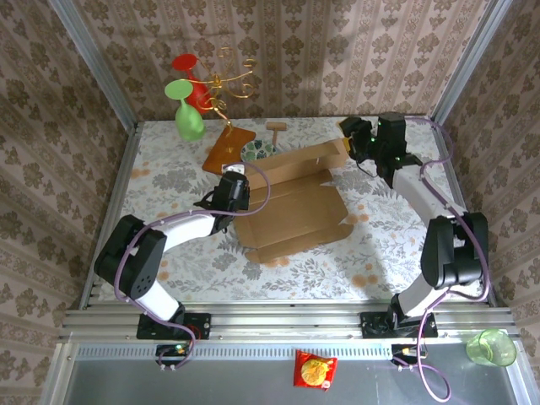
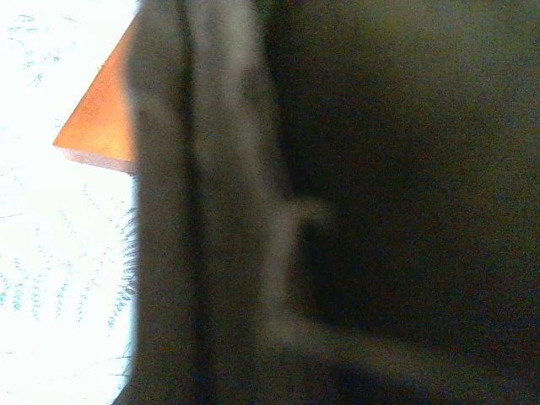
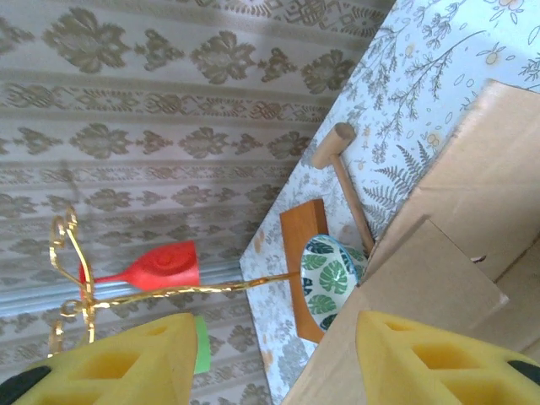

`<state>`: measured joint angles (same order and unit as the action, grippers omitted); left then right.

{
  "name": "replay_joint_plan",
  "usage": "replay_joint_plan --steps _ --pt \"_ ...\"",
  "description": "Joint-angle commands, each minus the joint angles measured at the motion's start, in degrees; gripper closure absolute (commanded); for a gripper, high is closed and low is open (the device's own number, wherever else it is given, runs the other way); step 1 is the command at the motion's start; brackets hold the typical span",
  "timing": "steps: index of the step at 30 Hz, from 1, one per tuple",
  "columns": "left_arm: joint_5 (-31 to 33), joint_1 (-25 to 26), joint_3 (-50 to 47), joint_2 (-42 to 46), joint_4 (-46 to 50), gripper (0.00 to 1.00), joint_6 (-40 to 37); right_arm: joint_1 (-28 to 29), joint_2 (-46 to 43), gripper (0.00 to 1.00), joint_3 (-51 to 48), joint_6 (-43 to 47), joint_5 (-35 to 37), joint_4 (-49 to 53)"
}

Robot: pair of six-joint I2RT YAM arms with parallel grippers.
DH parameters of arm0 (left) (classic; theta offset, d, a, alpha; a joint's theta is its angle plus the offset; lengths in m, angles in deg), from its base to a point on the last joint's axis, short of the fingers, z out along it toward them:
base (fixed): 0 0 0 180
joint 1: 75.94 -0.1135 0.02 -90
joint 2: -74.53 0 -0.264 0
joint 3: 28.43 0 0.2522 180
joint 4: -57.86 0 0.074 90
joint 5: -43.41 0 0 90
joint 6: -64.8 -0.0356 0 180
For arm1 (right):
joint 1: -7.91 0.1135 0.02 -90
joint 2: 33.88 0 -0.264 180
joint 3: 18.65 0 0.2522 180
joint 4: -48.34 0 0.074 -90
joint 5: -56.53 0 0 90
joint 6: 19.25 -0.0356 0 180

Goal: Fold the paper box

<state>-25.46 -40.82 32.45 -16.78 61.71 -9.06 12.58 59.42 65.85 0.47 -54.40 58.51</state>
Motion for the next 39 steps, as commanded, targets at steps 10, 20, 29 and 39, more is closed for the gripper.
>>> replay_joint_plan --steps 10,20,29,39 --pt "-2.63 -0.57 0.42 0.14 0.02 1.00 -2.09 3.11 8.26 0.42 5.50 7.81 -5.31 9.79" --pt "-4.07 -0.62 1.84 -1.02 0.16 1.00 -1.53 3.95 6.30 0.59 0.96 4.61 -5.53 4.83" --pt "-5.60 -1.14 4.08 -1.01 2.70 1.00 1.19 3.73 4.97 0.86 -1.50 -1.83 -4.67 -2.39" --pt "-13.24 -4.08 7.58 0.93 9.91 1.00 5.63 -2.41 -5.44 0.36 -9.63 2.65 0.99 1.46"
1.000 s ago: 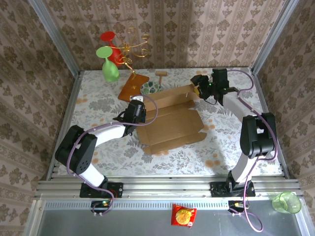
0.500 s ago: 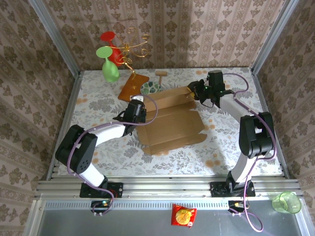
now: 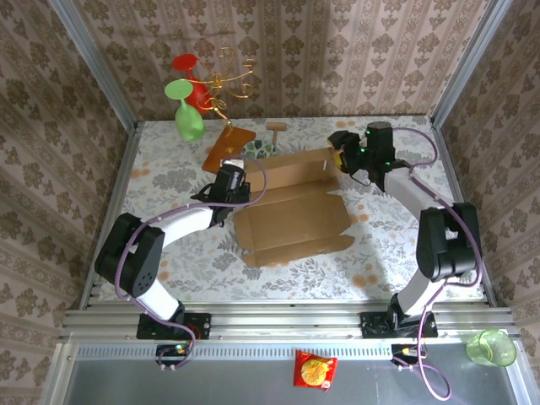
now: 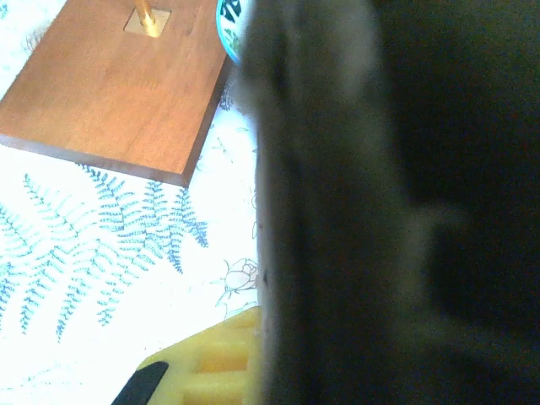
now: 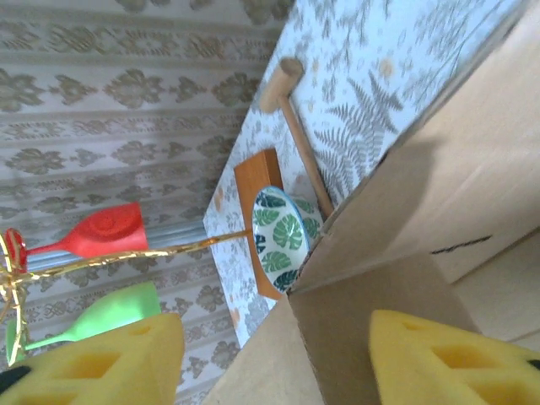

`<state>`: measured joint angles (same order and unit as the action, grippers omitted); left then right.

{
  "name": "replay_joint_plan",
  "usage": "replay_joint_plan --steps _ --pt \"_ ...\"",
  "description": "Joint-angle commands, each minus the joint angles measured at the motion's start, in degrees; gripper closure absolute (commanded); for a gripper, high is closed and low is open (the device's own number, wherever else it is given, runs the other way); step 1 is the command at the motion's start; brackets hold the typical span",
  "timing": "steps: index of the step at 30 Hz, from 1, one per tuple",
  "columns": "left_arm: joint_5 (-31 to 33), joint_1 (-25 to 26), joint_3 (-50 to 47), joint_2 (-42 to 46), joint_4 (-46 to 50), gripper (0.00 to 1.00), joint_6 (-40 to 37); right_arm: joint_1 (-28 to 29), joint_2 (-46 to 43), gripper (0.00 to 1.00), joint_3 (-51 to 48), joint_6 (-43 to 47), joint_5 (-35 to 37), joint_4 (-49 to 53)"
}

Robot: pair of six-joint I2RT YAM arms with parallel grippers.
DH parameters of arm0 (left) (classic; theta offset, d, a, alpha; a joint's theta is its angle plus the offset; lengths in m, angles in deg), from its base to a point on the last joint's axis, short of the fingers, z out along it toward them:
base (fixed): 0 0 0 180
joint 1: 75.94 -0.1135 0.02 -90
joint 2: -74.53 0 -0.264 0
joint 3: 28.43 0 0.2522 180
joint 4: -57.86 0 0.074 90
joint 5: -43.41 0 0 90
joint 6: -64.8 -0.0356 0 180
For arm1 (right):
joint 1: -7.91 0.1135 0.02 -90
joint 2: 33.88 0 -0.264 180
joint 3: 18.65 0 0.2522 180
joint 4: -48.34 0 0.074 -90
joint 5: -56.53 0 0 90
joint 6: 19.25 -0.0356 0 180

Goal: Fold the paper box

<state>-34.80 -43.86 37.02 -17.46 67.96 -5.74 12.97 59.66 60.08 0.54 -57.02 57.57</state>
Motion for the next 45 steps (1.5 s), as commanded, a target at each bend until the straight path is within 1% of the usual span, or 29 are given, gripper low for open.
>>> replay_joint_plan --steps 1,3,5,8,10,12,14,21,26,34,39,45 --pt "-4.33 -1.13 3.37 1.62 4.21 1.00 2.19 -3.91 -6.76 0.36 -6.02 2.83 3.86 2.10" --pt "-4.47 -1.05 3.47 1.75 4.89 1.00 1.89 -5.54 -8.45 0.36 -10.41 3.93 3.54 1.60" --pt "-4.34 -1.05 3.24 1.80 5.07 1.00 1.85 -5.94 -9.43 0.36 -13.38 5.89 3.64 1.27" --pt "-4.23 -1.05 2.98 1.61 5.29 1.00 1.89 -5.85 -9.48 0.40 -17.45 6.91 3.47 -0.07" --pt "-4.40 -1.05 3.08 1.30 5.52 1.00 1.75 -5.81 -7.98 0.41 -18.74 7.70 3.40 -1.03" --pt "-5.07 -1.44 4.04 0.52 6.72 1.00 1.98 -5.76 -4.99 0.43 -18.33 9.25 2.52 -1.26" --pt "-5.72 -1.71 5.08 -0.30 7.79 1.00 2.07 -5.46 -2.47 0.43 -17.83 10.32 2.29 -1.69" --pt "-6.89 -1.92 5.90 -1.48 8.00 1.00 1.89 -3.97 6.83 0.35 -14.77 10.82 0.76 -5.11" --pt "-7.77 -2.26 6.57 -2.40 8.23 1.00 1.64 -3.25 11.16 0.35 -12.71 9.88 0.16 -7.81" --pt "-8.22 -2.54 7.60 -3.51 8.32 1.00 1.89 -2.62 15.07 0.45 -10.24 8.69 -2.18 -9.55" --pt "-8.61 -2.65 8.04 -4.17 8.33 1.00 1.94 -2.00 13.45 0.52 -10.75 6.45 -2.77 -12.02" --pt "-9.04 -2.63 8.02 -4.78 7.79 1.00 2.40 -1.56 12.55 0.56 -11.15 3.85 -3.85 -15.65"
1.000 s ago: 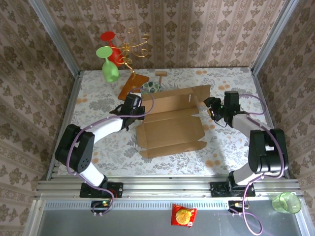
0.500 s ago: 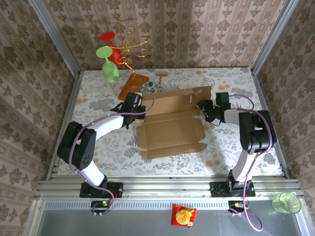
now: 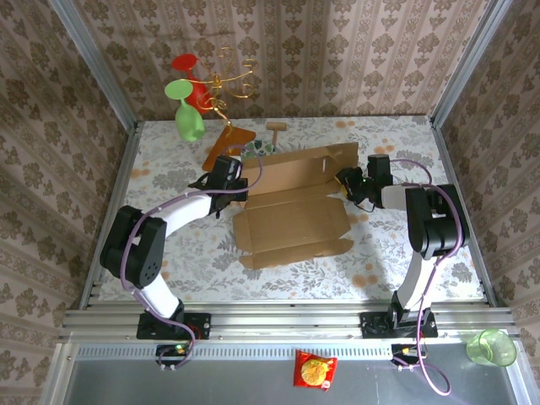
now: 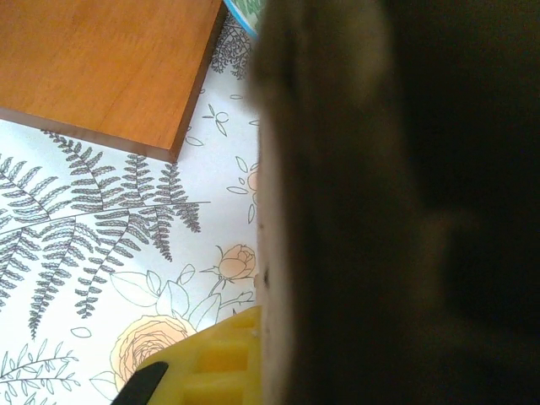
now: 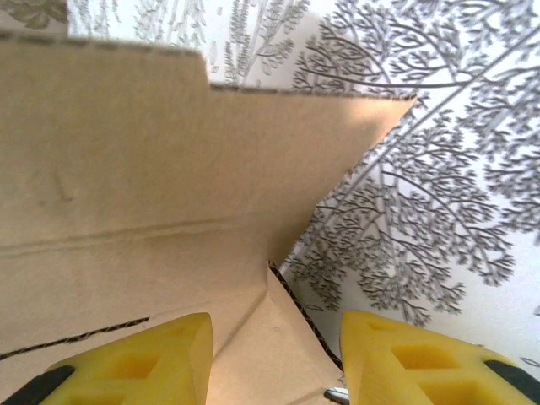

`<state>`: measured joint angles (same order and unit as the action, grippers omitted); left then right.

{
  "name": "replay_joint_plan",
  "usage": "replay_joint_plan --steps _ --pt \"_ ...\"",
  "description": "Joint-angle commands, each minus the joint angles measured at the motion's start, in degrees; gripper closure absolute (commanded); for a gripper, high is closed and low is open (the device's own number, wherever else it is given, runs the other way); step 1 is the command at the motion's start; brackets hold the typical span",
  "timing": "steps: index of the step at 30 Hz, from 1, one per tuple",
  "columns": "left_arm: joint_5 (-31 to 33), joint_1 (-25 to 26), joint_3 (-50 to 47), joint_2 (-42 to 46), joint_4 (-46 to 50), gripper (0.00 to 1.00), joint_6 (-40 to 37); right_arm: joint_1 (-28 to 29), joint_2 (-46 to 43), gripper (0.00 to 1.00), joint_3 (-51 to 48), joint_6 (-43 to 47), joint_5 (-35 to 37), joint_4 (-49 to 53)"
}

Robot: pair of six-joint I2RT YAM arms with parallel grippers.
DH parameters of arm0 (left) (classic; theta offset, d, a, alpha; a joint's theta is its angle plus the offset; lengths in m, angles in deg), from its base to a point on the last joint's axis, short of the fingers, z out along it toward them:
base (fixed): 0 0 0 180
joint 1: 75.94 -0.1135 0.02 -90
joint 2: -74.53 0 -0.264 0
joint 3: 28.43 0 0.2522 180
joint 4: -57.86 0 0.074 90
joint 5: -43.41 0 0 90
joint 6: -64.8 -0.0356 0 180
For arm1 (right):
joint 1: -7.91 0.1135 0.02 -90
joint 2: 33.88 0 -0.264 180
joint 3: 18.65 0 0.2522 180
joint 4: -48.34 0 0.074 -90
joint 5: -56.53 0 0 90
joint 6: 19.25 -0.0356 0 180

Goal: Fold the paper box

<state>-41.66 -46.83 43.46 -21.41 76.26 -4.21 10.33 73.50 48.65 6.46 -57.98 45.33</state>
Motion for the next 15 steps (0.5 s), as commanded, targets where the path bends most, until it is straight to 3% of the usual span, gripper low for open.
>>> replay_joint_plan --steps 1,15 --pt "-2.12 0.33 1.55 -0.83 -0.51 1.00 0.81 1.18 -1.29 0.58 0.30 -2.41 -3.06 -3.82" --pt "-2.09 0.25 1.31 -0.57 -0.51 1.00 1.58 6.01 1.54 0.72 0.14 -3.88 -2.57 -5.49"
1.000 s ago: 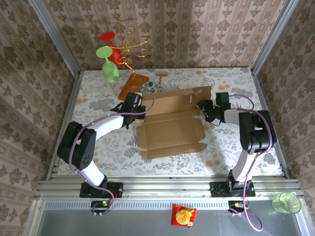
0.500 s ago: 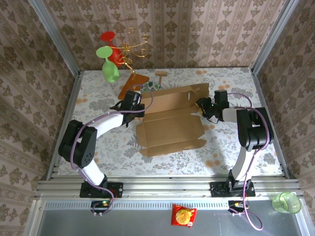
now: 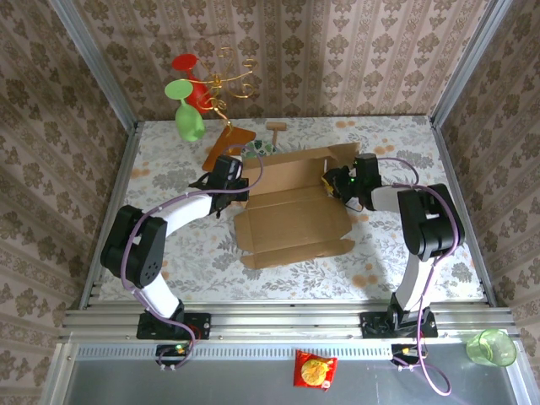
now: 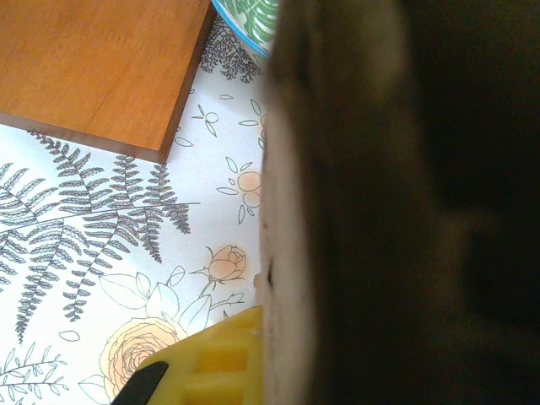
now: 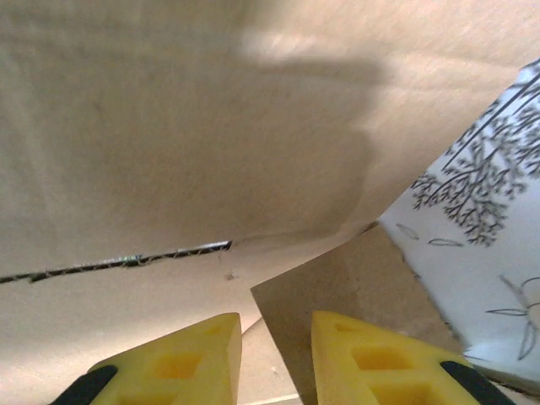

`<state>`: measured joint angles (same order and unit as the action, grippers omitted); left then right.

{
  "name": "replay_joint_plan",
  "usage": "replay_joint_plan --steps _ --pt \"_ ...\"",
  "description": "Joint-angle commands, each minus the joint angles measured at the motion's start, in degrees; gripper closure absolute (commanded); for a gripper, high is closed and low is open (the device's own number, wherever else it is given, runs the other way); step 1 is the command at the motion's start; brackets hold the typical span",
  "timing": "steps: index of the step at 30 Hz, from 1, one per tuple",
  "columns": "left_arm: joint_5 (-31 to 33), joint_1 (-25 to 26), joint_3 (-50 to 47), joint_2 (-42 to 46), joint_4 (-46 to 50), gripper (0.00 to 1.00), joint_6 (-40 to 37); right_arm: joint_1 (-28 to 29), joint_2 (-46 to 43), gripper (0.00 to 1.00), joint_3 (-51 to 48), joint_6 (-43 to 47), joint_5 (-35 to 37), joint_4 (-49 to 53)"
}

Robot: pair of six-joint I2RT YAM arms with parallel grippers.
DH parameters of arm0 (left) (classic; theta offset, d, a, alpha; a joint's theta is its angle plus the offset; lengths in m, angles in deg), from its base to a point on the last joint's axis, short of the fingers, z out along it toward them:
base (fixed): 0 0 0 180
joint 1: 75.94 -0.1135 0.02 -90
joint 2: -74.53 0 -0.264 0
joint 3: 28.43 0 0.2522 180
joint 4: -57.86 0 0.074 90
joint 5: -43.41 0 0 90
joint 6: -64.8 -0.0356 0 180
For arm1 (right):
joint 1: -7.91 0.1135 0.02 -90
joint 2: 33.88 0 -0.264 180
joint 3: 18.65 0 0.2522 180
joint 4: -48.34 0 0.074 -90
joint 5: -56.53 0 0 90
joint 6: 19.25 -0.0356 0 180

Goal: Fold the paper box

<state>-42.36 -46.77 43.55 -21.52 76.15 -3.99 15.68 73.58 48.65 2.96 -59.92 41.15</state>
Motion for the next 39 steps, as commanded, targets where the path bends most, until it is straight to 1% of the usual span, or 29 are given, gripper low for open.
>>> replay_joint_plan --steps 1,7,11,14,16,19,21,24,26,29,32,35,39 --pt "-1.40 0.17 1.24 -0.44 -0.39 1.00 1.33 0.96 1.81 0.72 0.37 -0.31 -0.46 -1.09" --pt "-1.24 0.19 1.16 -0.31 -0.33 1.00 1.55 2.42 3.36 0.73 1.11 1.01 1.12 1.90" --pt "-1.07 0.19 1.02 -0.15 -0.02 1.00 1.29 2.41 2.68 0.73 0.85 1.57 0.98 2.51" --pt "-0.60 0.19 1.11 -0.04 0.36 1.00 0.63 2.22 -1.03 0.70 1.95 4.29 1.01 5.54" --pt "-0.16 0.19 1.27 0.07 0.82 1.00 0.00 1.62 -4.75 0.68 2.68 7.72 1.40 8.94" --pt "1.01 0.19 1.18 0.47 1.34 1.00 -1.07 -1.00 -10.92 0.66 2.15 13.33 1.31 13.39" --pt "1.61 0.12 1.09 0.57 1.27 1.00 -2.14 -3.76 -14.76 0.65 1.08 16.06 -0.12 14.74" --pt "1.77 0.19 0.97 0.68 1.19 1.00 -3.47 -8.31 -19.73 0.64 0.33 17.61 -0.68 17.32" --pt "1.69 0.19 0.66 0.85 0.75 1.00 -4.30 -11.34 -21.18 0.64 0.89 17.36 -0.63 18.19" --pt "1.70 0.19 0.32 1.21 0.30 1.00 -5.02 -15.18 -18.64 0.65 5.32 17.04 -0.32 20.66" --pt "1.53 0.10 0.20 1.21 0.30 1.00 -5.17 -17.23 -11.83 0.65 12.72 16.63 -0.09 24.39" --pt "1.47 0.10 -0.08 1.13 0.15 1.00 -4.88 -17.70 -2.58 0.66 21.32 15.80 -2.26 28.84" --pt "1.65 0.12 -0.23 1.08 -0.04 1.00 -4.36 -17.33 6.65 0.64 28.34 12.06 -5.26 28.67"
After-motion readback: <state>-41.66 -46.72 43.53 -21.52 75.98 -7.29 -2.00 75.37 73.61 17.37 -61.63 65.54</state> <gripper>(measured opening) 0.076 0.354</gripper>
